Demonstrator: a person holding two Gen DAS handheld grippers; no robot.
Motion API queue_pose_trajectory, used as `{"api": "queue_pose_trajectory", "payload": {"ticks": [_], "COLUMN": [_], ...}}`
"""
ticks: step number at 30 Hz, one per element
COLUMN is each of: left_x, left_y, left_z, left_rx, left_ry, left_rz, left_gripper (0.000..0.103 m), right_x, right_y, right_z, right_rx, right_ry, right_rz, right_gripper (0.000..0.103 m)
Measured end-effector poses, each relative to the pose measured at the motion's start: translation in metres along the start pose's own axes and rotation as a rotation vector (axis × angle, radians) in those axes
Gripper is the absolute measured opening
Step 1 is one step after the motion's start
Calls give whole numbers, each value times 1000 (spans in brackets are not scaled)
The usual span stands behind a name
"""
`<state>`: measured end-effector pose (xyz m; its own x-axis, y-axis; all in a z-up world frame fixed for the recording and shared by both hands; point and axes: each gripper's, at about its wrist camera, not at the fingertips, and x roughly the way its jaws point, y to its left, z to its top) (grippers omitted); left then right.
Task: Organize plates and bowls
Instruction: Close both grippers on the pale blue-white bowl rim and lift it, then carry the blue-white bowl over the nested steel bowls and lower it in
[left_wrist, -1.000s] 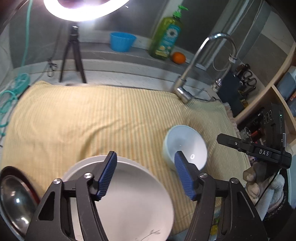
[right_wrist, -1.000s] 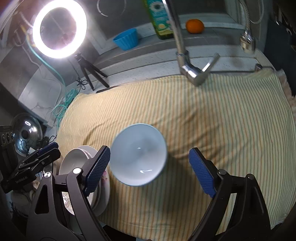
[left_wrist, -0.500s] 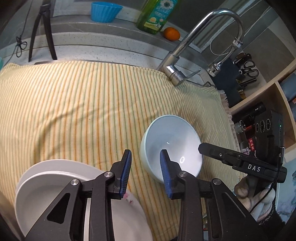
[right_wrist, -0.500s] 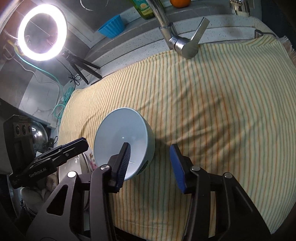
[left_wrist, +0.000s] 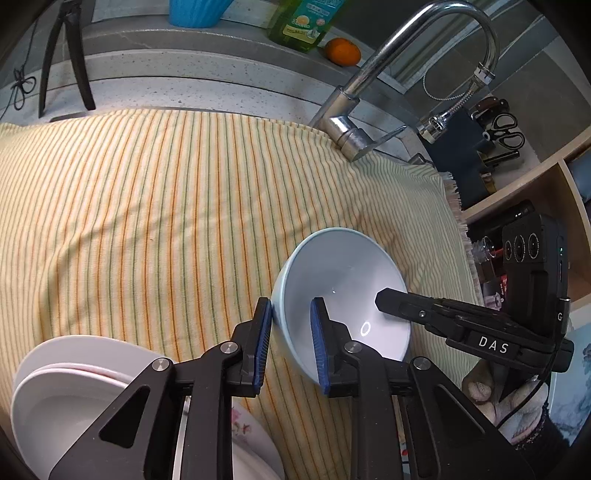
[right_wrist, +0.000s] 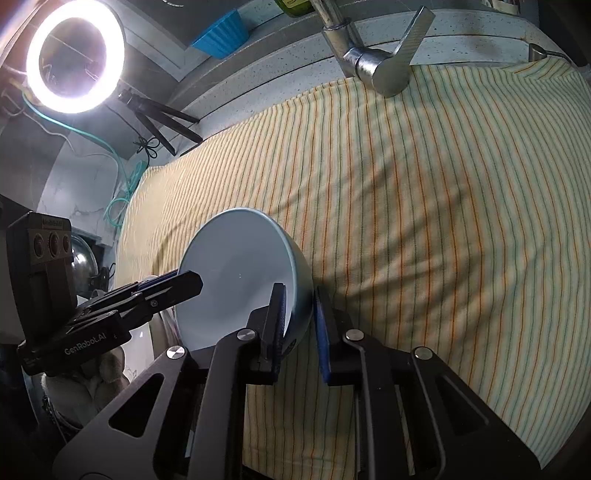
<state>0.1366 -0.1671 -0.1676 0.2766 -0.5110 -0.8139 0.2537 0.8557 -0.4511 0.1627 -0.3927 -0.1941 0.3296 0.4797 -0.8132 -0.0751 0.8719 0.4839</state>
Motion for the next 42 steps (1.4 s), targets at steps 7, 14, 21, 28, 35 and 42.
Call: {"api": "queue_pose_trajectory", "payload": {"ticks": [7, 14, 21, 28, 35, 42], "left_x": [-4, -28, -65, -110, -157, -197], "left_y": [3, 7, 18, 38, 69, 108], "left_z": [-1, -3, -6, -20, -43, -73], "left_rx": [-20, -20, -16, -32, -84, -170], "left_ry": [-13, -56, -109, -169, -236, -287], "left_rz": [-13, -28, -32, -10, 17, 48], "left_gripper": [19, 19, 19, 19, 19, 19], "right_x": [-3, -16, -29, -34, -29, -8], "right_y": [2, 21, 57, 111, 165, 223], "right_z": [4, 8, 7, 1, -10, -22], "right_rx": [4, -16, -46, -106, -175, -261], "right_ry": [-2, -35, -65, -84, -71, -24], "right_rz": [-1, 3, 17, 58, 109, 146], "right_gripper": [15, 16, 15, 16, 16, 15]}}
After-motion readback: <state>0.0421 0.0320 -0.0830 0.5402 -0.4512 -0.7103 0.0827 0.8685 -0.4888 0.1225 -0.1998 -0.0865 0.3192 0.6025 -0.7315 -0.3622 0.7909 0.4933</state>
